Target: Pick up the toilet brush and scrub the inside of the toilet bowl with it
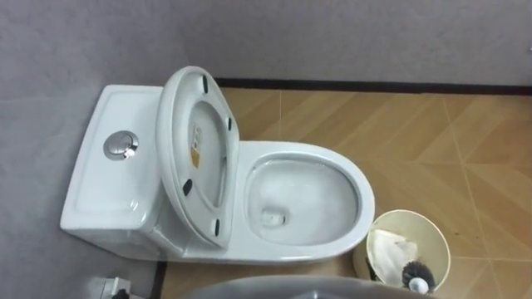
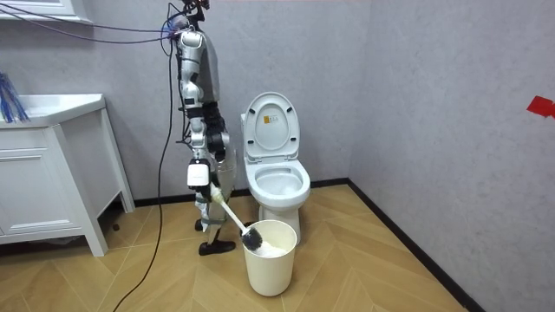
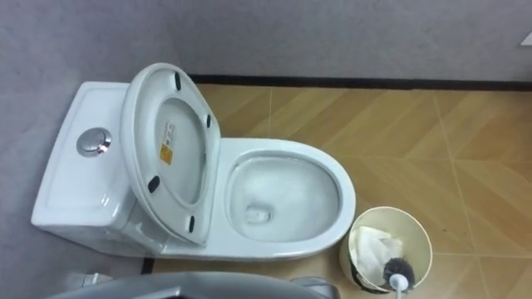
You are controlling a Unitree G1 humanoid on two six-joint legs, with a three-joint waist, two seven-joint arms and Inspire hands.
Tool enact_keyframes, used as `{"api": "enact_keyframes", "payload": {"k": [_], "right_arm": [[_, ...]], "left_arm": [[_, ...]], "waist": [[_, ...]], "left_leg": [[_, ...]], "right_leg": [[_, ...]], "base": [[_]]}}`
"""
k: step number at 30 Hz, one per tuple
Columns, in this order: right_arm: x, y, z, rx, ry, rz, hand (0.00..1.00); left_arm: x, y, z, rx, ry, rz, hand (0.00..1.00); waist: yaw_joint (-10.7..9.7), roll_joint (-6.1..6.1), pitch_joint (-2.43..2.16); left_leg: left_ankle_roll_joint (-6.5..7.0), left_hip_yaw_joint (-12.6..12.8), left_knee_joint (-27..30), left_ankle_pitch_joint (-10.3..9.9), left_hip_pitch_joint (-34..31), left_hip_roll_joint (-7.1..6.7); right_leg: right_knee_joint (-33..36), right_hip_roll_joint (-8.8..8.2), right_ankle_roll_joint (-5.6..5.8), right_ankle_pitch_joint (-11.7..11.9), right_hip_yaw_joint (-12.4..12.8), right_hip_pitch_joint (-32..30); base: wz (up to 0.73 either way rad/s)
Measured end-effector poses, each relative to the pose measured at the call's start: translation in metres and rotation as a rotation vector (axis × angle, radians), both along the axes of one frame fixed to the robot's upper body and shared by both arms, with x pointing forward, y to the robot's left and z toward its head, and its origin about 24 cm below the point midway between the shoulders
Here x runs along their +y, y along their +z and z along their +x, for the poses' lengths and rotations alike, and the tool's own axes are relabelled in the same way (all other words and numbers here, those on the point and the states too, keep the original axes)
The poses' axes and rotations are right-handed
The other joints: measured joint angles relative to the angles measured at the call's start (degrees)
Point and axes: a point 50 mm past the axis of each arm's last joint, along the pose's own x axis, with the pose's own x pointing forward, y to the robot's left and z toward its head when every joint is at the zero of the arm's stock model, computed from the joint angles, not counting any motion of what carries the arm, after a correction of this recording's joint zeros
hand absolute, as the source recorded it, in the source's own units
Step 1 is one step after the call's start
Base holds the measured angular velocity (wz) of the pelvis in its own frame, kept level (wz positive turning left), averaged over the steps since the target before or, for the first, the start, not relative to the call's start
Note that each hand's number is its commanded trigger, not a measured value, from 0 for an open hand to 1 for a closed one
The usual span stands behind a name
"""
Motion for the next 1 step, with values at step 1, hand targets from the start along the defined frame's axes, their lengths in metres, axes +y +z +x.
{"api": "enact_keyframes", "payload": {"k": [1], "right_arm": [[0.0015,-0.0006,0.0005,0.004,0.015,0.015,0.0]], "left_arm": [[-0.0007,-0.0002,-0.0009,0.004,-0.003,-0.002,0.0]], "waist": [[0.0,0.0,0.0]], "left_leg": [[0.0,0.0,0.0,0.0,0.0,0.05]], "right_leg": [[0.0,0.05,-0.06,0.0,0.0,0.0]], "base": [[0.0]]}}
